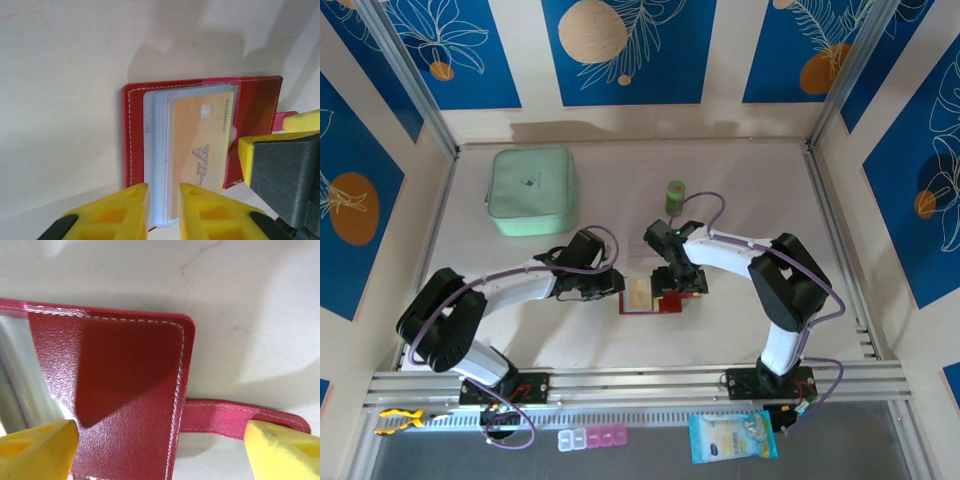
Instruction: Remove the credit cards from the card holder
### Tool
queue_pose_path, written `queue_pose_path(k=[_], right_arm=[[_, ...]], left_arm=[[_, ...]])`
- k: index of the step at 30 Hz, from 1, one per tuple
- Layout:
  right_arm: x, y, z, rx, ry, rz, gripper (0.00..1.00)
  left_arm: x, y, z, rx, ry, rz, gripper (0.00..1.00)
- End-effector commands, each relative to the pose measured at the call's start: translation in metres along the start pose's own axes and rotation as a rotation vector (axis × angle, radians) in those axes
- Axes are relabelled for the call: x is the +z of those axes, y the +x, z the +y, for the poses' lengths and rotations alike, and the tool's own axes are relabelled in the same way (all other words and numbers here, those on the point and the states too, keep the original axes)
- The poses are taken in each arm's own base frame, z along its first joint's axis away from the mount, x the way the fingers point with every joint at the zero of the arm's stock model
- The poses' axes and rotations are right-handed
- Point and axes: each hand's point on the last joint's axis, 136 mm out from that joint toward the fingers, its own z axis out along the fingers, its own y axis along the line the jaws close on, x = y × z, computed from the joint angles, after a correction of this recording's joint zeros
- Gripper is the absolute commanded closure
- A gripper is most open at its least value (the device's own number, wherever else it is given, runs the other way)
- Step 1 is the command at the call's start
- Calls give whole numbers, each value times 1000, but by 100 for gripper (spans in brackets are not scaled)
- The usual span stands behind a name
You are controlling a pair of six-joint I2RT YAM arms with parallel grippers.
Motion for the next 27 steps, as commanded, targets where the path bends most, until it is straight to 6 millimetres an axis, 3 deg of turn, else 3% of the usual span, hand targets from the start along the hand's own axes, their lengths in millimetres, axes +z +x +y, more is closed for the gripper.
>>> queue_pose_path(k=[1, 7, 12, 19, 27], right_arm=[[-25, -3, 6, 10, -50, -55, 15], [-48, -6, 22, 10, -168, -110, 17], [-59, -7, 52, -8, -376, -115, 22], [-49, 0, 75, -5, -557, -60, 44], [-31, 3, 82, -12, -604, -32, 55]], left_arm=[[2, 0, -10, 7, 9, 12, 78], [8, 3, -16, 11, 16, 22, 79], [15, 5, -18, 18, 14, 36, 83], [19, 8, -6, 15, -31, 44, 84], [24, 15, 12, 4, -97, 69, 84]])
